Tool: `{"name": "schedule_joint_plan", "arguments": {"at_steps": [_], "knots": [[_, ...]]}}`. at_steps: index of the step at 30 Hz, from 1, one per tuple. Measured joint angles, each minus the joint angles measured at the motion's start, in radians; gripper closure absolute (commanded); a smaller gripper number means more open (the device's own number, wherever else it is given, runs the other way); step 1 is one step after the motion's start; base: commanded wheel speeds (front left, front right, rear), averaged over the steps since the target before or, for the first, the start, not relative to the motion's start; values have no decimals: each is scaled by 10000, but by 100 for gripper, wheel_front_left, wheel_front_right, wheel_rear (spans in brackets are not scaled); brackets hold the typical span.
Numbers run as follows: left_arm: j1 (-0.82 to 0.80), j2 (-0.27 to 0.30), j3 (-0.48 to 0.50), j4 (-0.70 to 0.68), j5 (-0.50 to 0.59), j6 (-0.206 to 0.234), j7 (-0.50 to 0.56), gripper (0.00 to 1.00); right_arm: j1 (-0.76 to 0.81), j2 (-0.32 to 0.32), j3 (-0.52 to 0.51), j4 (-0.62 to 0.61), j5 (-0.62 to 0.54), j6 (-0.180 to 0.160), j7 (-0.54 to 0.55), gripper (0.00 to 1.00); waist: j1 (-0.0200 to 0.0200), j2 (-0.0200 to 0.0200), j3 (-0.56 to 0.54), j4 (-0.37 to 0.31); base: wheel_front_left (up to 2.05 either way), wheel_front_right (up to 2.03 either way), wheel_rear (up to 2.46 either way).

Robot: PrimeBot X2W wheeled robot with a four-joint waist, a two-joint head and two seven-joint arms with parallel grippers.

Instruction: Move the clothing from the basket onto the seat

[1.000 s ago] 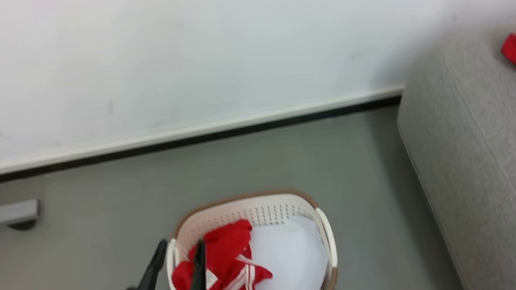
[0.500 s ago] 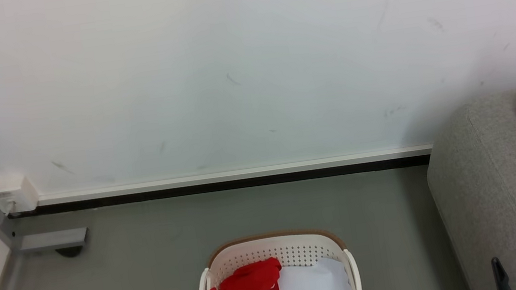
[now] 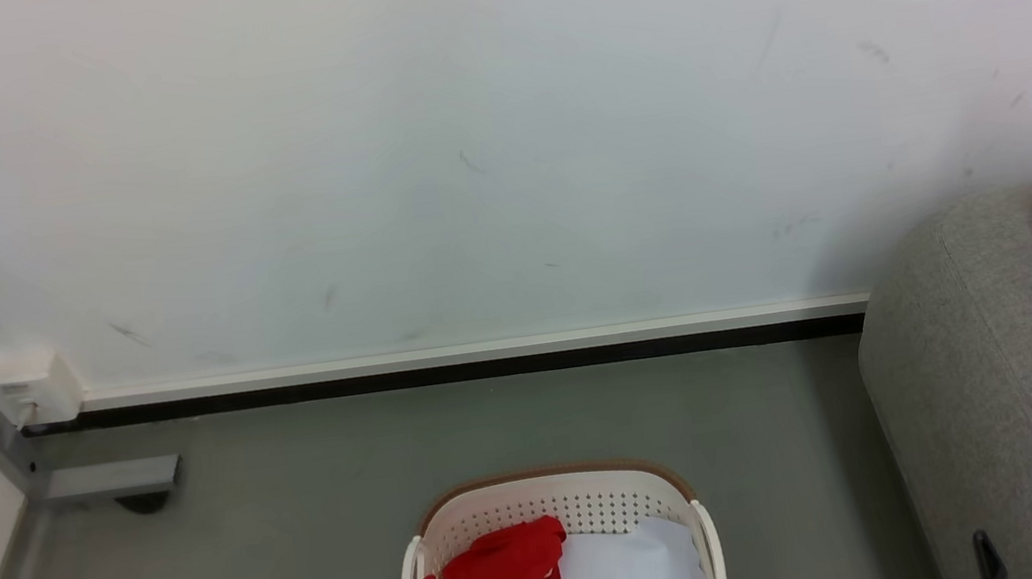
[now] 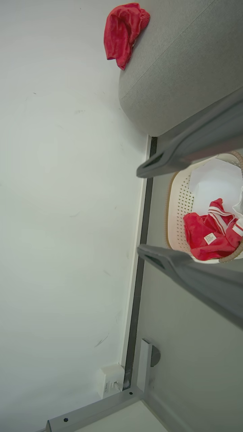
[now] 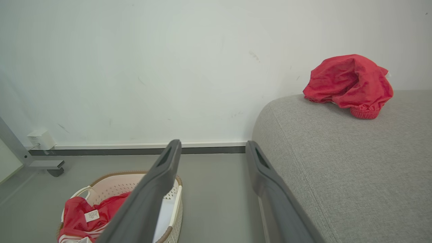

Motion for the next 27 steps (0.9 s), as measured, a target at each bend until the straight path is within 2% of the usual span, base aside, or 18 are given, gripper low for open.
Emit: {"name": "schedule_joint_plan", "arguments": {"at_steps": [19,27], "knots": [[-96,-165,171,104,209,-130,0,0,-44,29,167,-27,-19,0,-2,0,1,0,224,-247,0,0,0],[-1072,36,-667,625,566,-148,0,0,-305,35,245,-230,-19,0,-2,0,0,0,691,-505,0,0,0]]}}
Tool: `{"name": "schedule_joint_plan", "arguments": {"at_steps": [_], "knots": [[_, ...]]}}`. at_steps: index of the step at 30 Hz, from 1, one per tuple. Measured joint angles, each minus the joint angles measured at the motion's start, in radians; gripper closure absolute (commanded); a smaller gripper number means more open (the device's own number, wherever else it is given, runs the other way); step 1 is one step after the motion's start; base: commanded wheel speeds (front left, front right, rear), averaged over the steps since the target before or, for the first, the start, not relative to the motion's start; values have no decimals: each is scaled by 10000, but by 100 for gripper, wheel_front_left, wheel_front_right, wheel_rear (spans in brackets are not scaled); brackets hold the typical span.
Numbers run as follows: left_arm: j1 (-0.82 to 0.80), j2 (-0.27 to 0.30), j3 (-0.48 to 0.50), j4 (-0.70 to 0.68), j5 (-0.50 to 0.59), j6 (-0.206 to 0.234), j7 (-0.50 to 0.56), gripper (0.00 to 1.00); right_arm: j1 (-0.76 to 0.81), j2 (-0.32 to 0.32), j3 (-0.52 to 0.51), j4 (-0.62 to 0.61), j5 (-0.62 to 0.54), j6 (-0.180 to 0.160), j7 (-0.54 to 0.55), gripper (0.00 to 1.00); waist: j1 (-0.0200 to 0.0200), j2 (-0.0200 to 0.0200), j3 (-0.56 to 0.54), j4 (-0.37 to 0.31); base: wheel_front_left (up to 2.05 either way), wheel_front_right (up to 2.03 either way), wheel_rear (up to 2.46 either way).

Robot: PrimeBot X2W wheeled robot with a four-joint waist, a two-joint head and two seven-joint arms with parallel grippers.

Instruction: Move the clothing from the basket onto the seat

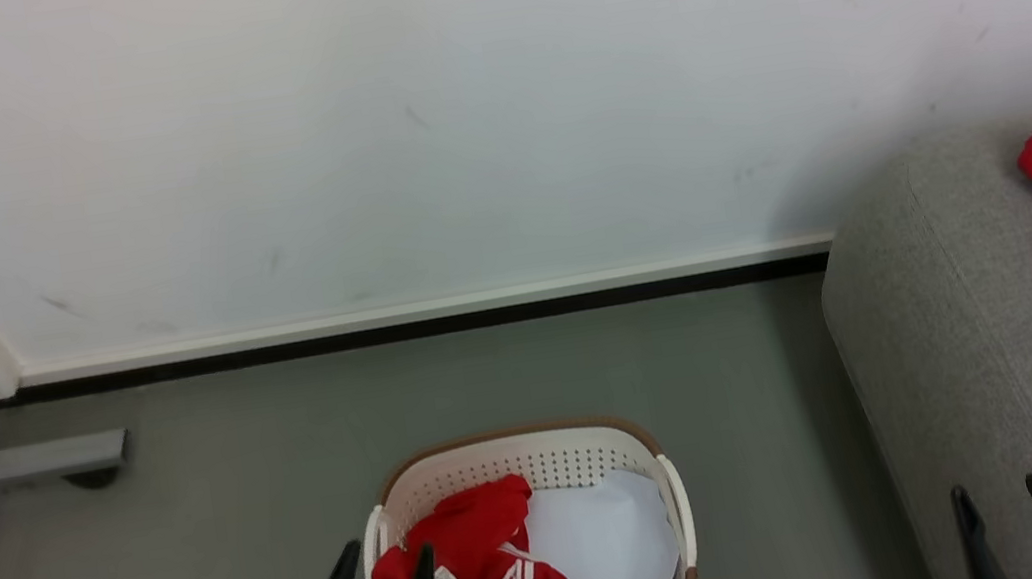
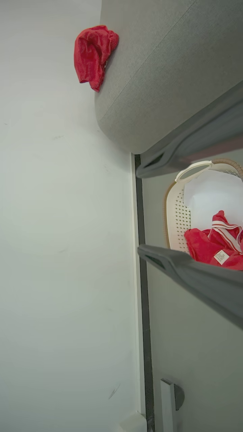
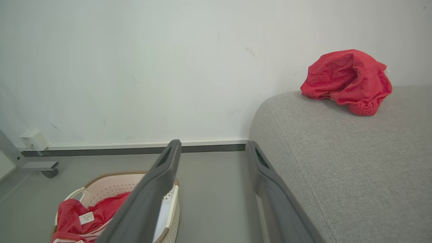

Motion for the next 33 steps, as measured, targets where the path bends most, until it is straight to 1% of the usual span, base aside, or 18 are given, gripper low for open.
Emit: {"name": "schedule_joint_plan", "arguments": {"at_steps": [4,11,21,26,33], "knots": [[-1483,121,-562,577,391,0,389,0,-661,0,44,-343,4,0,-17,0,1,0,711,-126,0,0,0],[-4219,238,-1613,1990,1047,-17,2054,0,-1929,-2,171,-836,146,2,-21,0,3,0,2515,-455,0,0,0],[-7177,483,-2057,4439,1743,35,4600,0,-3618,-4,431,-1478,445,0,-21,0,5,0,5231,-1237,0,0,0],[-8478,635,-2046,5267,1964,339,5164,0,-4157,-12,510,-1818,658,0,-21,0,4,0,6540,-1651,0,0,0],[-9632,880,-2038,6458,2232,867,5265,0,-4460,-8,731,-1964,740,0,-21,0,3,0,8106,-2103,0,0,0]]}}
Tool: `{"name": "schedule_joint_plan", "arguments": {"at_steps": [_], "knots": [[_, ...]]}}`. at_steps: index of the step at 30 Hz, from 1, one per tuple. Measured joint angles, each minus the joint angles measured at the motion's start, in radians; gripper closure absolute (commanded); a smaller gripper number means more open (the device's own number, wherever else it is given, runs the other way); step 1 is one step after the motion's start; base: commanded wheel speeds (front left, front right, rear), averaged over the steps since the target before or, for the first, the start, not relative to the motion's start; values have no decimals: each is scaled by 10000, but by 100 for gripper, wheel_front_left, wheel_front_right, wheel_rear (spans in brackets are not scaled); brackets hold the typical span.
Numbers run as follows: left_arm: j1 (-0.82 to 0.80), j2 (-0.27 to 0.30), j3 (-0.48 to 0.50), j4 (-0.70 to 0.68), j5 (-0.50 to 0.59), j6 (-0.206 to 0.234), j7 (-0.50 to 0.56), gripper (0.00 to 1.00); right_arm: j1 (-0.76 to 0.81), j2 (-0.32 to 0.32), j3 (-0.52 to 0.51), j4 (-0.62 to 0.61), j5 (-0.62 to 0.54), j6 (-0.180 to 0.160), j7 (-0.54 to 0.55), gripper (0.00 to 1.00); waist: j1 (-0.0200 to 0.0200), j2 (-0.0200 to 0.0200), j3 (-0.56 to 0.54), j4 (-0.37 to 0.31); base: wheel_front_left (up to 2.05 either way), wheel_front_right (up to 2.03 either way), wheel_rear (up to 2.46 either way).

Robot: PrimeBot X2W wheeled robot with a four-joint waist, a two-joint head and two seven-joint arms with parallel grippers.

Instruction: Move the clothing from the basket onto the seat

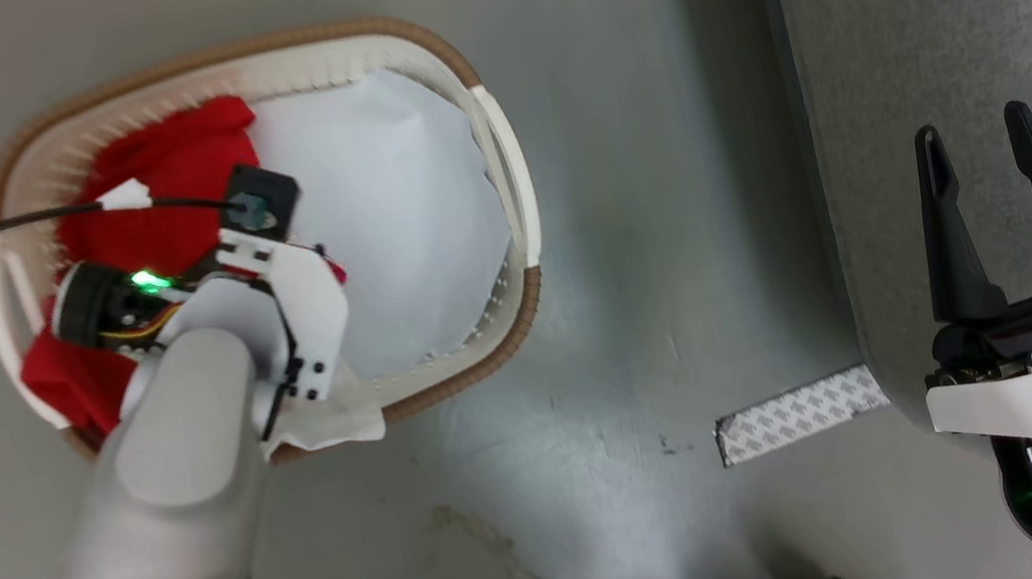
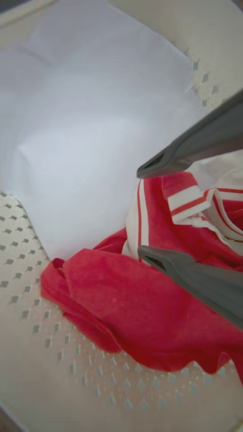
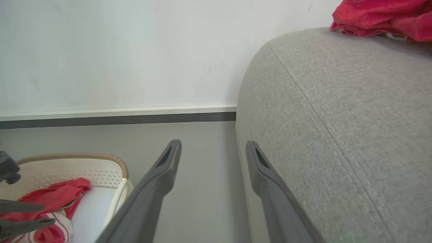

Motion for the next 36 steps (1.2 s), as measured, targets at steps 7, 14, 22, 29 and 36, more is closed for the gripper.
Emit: {"name": "schedule_joint_plan", "arguments": {"at_steps": [7,14,22,29,36], "knots": [[-471,117,-159,1020,127,169,-169,0,-76,2,-54,-38,19,0,0,0,-1,-1,666,-296,0,0,0],[-773,234,-431,1674,249,155,-267,0,-77,4,-44,-40,150,0,0,0,-2,0,619,-219,0,0,0],[-977,278,-723,2194,249,-178,-36,0,-112,4,19,-8,387,0,0,0,-3,-1,659,-263,0,0,0],[-1056,343,-945,2464,251,-236,96,0,-111,4,-40,-10,451,0,0,0,-3,-1,942,-317,0,0,0],[-1277,408,-1154,2533,309,-192,-8,0,-160,4,0,-29,491,0,0,0,-2,-1,1117,-349,0,0,0]]}}
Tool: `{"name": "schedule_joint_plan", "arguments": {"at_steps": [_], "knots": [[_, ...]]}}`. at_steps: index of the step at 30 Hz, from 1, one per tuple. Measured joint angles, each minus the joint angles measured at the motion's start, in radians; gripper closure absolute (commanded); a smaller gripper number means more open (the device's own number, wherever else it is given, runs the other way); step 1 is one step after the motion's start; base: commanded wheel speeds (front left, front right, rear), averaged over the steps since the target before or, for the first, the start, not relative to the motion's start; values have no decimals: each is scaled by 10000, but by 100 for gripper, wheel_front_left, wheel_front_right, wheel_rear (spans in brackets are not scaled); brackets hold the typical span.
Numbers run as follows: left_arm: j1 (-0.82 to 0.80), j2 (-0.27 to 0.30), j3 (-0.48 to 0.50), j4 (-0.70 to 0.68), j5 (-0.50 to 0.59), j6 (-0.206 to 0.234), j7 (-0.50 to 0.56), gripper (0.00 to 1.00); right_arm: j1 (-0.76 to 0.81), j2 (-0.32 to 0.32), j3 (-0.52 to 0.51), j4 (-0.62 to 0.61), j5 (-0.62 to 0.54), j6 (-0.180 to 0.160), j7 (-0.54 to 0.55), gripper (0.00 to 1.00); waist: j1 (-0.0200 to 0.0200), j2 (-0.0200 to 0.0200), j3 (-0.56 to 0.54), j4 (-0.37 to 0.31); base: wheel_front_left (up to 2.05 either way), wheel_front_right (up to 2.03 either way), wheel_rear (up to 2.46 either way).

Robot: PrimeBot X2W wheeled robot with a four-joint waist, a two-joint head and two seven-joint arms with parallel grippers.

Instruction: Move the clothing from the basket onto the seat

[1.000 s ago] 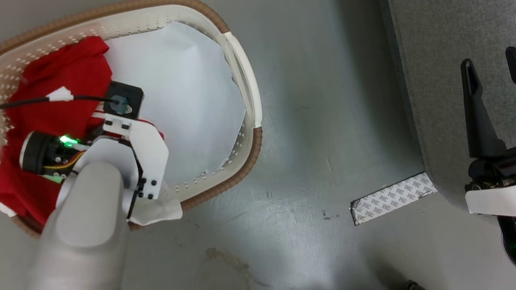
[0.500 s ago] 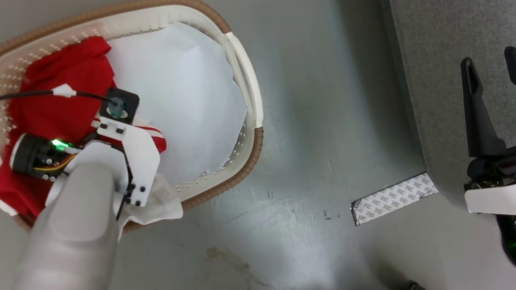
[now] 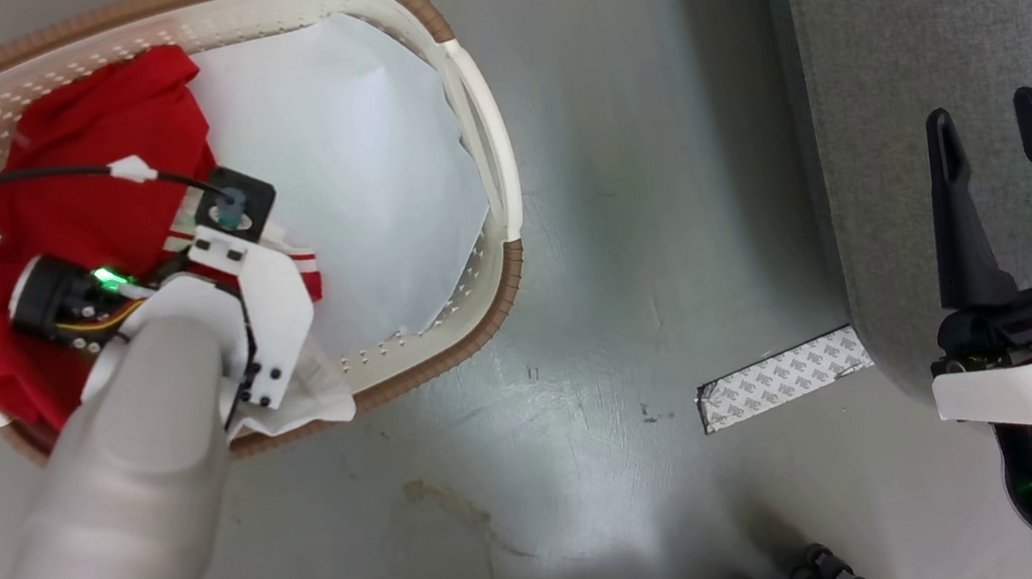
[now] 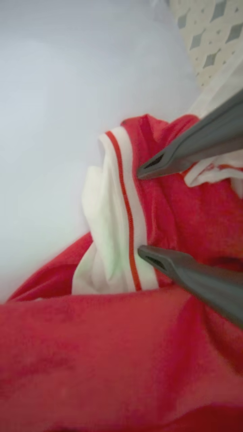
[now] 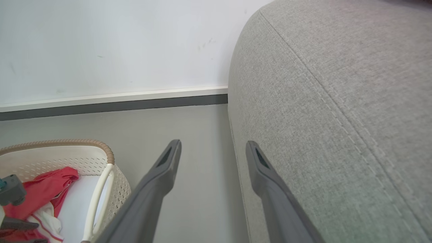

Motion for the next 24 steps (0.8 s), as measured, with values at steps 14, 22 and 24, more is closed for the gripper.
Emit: {"name": "schedule_joint_plan", "arguments": {"at_steps": [14,22,24], "knots": [[22,-326,-431,401,-238,-525,274,0,-35,0,-71,50,-36,0,0,0,-1,0,-211,142,0,0,0],[16,-366,-807,591,-548,-656,617,0,-35,0,-84,86,-38,0,0,0,-2,0,-347,143,0,0,0],[19,-380,-903,591,-642,-660,627,0,-32,0,-84,111,-23,0,0,0,-1,0,-408,143,0,0,0]]}}
